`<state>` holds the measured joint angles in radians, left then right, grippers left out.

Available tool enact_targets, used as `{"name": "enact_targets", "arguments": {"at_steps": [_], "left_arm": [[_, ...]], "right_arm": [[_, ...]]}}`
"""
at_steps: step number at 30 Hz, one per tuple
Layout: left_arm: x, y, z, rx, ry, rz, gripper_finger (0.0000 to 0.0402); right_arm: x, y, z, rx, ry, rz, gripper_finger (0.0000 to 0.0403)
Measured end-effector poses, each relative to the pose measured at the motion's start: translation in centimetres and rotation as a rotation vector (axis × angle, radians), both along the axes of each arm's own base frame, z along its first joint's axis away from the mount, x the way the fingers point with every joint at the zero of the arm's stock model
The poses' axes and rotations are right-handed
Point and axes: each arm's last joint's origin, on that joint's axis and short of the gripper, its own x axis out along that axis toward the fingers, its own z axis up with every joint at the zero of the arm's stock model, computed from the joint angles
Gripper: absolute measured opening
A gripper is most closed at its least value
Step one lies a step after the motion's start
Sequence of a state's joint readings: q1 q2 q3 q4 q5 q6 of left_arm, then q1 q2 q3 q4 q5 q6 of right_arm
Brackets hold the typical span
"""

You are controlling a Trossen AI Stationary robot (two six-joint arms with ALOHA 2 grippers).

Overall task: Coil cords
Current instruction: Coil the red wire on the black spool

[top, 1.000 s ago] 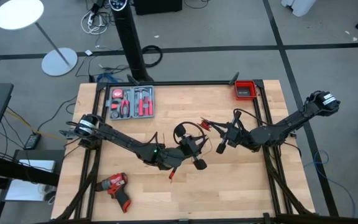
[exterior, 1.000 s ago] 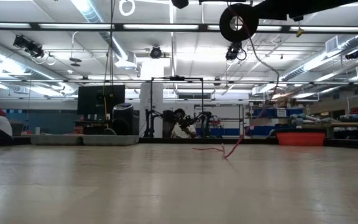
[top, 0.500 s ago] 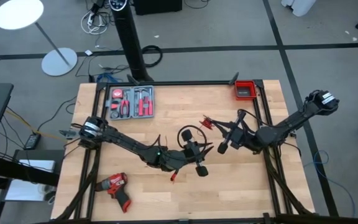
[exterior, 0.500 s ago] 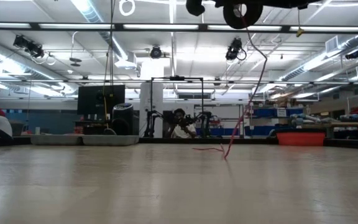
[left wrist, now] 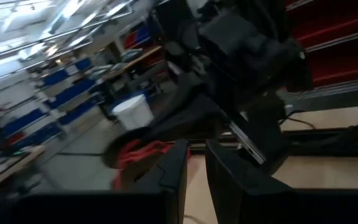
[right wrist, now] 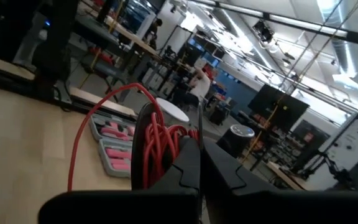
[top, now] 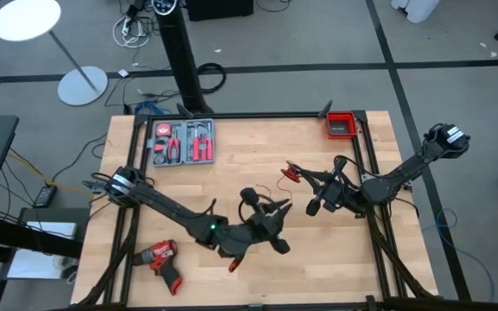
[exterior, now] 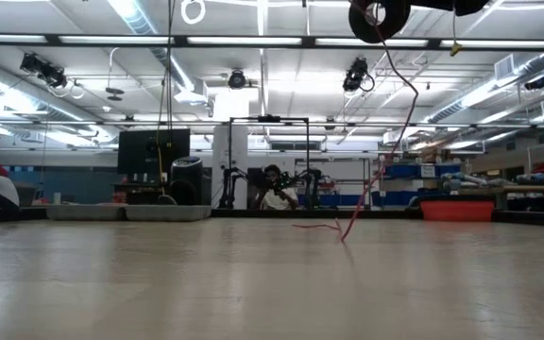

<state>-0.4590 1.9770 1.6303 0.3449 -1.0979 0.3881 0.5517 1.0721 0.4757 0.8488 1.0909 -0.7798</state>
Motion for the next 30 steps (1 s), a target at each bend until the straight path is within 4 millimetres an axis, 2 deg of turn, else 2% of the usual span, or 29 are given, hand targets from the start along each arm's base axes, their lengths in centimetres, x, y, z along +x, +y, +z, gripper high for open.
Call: {"name": "enact_targets", "arguments": {"at_steps": [5, 10, 16, 21, 30], "left_arm": [[-0.4, -0.5, 0.9, -0.016, 0.028, 0.055, 0.0062], [-0.5, 0.3, -0.2, -0.075, 0.087, 0.085, 0.0062], [-0.4, 2.5, -2.3, -0.218, 0.171, 0.083, 0.0062], [-0.1, 4.1, -3.1, -0.326, 0.219, 0.062, 0.0062], [0.1, 4.3, -3.4, -0.389, 0.236, 0.006, 0.0062]], "right_arm": [[-0.1, 0.1, 0.0, -0.003, -0.001, -0.002, 0.0], [-0.5, 0.5, 0.4, -0.021, -0.011, -0.005, 0.0], [-0.8, 0.8, 0.6, -0.035, -0.009, -0.004, 0.0], [-0.8, 0.8, 0.6, -0.035, -0.011, -0.004, 0.0], [-0.8, 0.8, 0.6, -0.035, -0.01, -0.003, 0.0]]}}
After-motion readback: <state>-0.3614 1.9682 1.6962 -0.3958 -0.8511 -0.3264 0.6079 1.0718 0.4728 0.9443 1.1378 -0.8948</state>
